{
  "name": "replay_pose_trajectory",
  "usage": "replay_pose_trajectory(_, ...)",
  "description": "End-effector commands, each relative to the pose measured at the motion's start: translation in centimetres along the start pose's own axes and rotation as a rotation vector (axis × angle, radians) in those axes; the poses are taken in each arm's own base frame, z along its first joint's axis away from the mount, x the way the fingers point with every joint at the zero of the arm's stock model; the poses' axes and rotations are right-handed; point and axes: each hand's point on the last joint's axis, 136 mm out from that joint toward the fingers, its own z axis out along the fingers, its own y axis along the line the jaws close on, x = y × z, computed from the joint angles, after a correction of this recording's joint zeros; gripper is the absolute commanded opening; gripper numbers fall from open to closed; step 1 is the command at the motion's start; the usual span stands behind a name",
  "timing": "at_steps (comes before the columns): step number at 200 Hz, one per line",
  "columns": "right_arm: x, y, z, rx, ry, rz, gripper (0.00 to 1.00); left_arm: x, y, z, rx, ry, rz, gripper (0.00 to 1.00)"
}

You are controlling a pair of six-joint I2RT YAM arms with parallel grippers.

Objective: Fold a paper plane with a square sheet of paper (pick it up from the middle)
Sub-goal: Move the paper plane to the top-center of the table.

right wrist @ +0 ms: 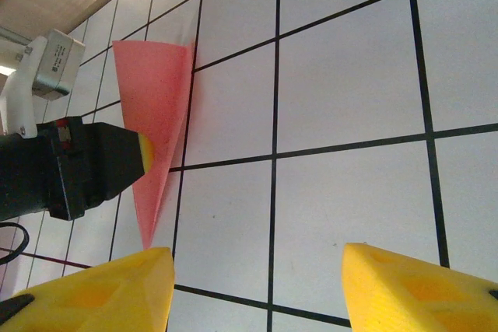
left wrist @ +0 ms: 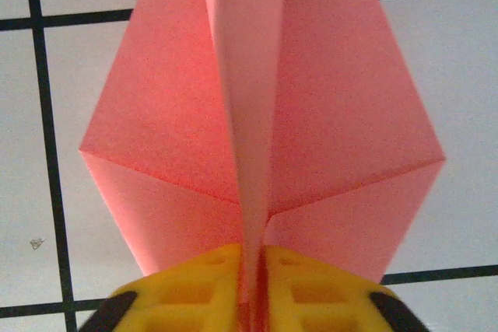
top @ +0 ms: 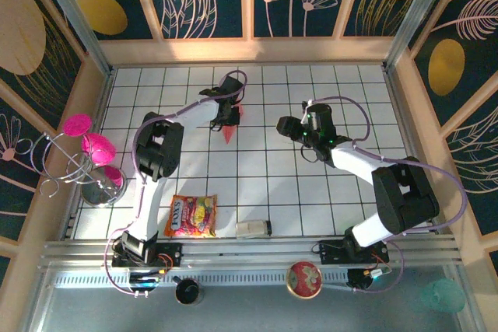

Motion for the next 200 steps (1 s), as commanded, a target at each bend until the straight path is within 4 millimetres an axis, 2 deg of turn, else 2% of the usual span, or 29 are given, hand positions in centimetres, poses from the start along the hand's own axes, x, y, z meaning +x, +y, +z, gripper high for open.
replay_pose_trajectory(1, -0.6, -0.2, -0.7, 0.012, -0.026, -0.013, 0.59, 0.2, 0.2, 0.0, -0.005, 0.032, 0.006, 0.21)
replay_pose_trajectory(14, -0.5, -0.2, -0.6, 0.011, -0.021, -0.009, 0.59, 0.5, 0.3, 0.3, -0.006, 0.041, 0.000, 0.27)
replay_pose_trajectory(73, -0.3, -0.4, -0.1, 0.012, -0.003, 0.002, 0.58, 1.1, 0.1, 1.0, 0.012, 0.059, -0.014, 0.28)
replay_pose_trajectory(140, -0.3, -0.5, 0.2, 0.019, 0.002, 0.007, 0.58, 2.2, 1.2, 2.5, -0.052, 0.084, -0.043, 0.33)
replay_pose_trajectory(157, -0.3, -0.5, 0.3, 0.020, 0.003, 0.011, 0.58, 2.4, 1.4, 3.0, -0.066, 0.082, -0.059, 0.37)
replay_pose_trajectory(200, -0.4, -0.7, 0.4, 0.030, 0.004, 0.012, 0.59, 0.6, 2.3, 3.8, -0.133, 0.028, -0.115, 0.46)
